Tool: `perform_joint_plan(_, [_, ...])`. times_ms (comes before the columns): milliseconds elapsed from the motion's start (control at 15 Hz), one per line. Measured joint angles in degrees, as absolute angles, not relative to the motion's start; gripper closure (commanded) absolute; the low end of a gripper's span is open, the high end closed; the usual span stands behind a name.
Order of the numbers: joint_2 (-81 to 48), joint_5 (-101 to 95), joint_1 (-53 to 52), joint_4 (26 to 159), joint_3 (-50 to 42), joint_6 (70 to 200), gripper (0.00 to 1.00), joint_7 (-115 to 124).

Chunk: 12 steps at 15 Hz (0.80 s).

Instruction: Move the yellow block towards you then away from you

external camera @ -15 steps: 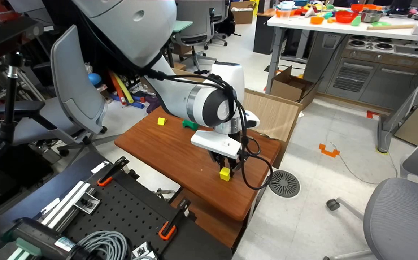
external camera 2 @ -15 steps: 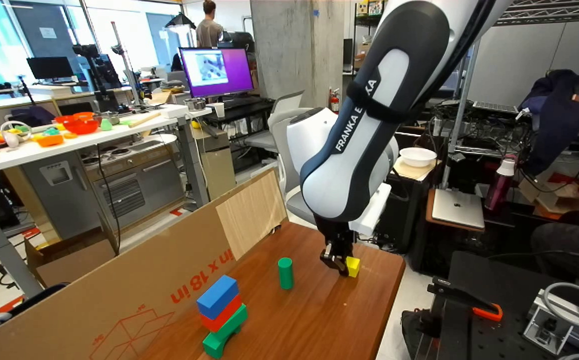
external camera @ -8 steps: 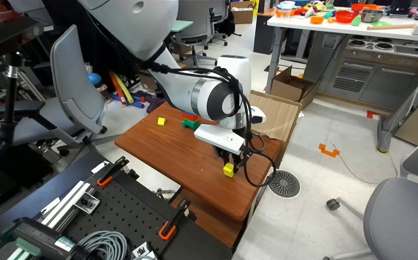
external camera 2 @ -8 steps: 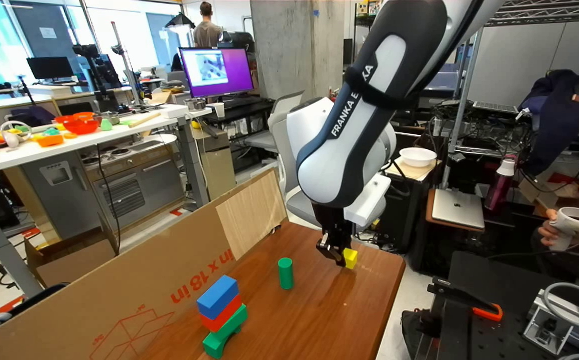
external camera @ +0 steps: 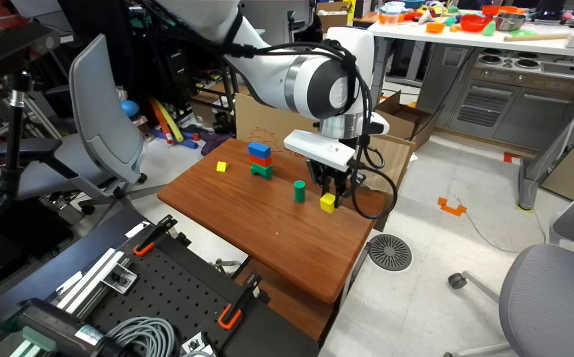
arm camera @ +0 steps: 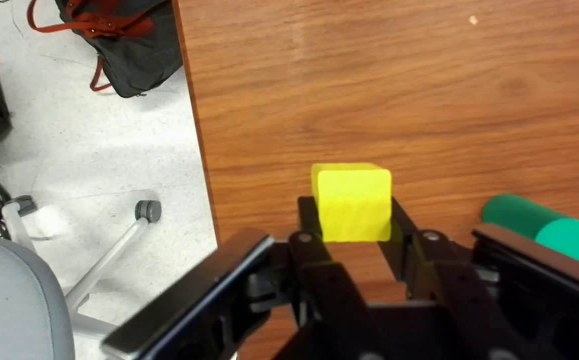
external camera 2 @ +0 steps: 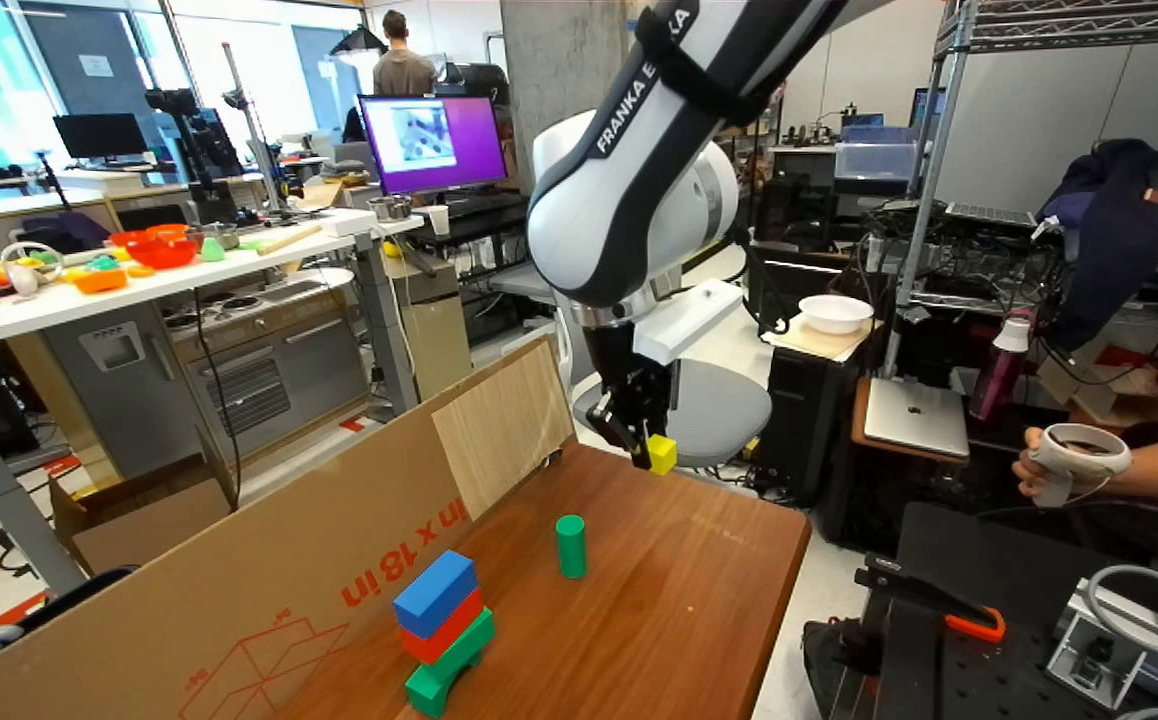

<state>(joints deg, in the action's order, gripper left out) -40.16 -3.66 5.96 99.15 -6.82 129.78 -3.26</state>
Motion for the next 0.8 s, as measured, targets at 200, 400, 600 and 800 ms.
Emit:
perform_joint_plan(200, [-41.5,-3.0,6.0,94.8,-6.7,126.7,0.92,-1.3])
perform_joint_plan(400, [-44.4,-2.9,6.0,90.1,-6.7,124.3,0.92,1.1])
perform_joint_plan(600, [-48.3,-2.9,6.0,84.5,-6.8,121.8,0.92,3.1])
perform_joint_plan(800, [-52.5,-2.9,6.0,78.7,-6.9,119.9,0.92,3.8])
